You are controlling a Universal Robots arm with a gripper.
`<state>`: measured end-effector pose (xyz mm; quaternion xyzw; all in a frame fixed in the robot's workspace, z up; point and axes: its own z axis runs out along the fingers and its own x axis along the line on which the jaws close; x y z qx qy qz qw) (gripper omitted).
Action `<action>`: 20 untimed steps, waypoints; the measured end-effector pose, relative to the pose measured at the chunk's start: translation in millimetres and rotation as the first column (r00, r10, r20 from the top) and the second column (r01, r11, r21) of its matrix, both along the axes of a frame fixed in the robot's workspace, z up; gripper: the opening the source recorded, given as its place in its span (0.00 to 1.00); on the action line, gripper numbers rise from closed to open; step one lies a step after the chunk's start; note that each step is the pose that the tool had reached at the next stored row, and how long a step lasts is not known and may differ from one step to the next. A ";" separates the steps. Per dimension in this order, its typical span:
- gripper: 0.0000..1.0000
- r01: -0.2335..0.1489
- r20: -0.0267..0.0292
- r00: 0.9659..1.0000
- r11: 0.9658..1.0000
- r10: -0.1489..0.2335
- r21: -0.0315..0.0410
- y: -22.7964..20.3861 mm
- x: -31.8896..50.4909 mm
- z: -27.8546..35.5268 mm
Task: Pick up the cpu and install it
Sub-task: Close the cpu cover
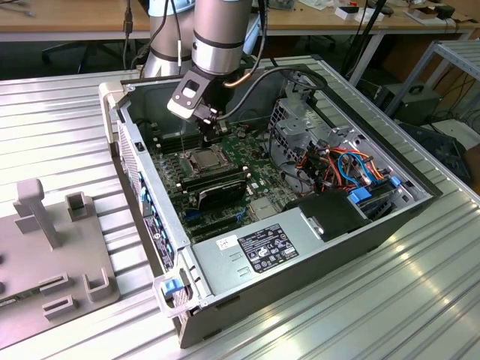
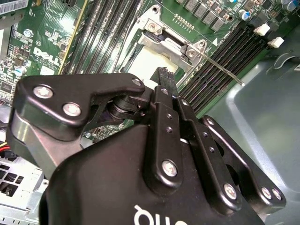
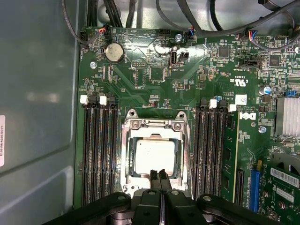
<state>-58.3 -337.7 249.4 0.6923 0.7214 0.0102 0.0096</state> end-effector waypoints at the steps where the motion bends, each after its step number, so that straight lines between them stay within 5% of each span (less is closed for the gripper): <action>1: 0.11 0.000 0.000 1.000 1.000 0.000 0.000 0.0 -0.2 0.0; 20: 0.11 0.000 0.000 1.000 1.000 0.000 0.000 0.0 -9.0 -2.4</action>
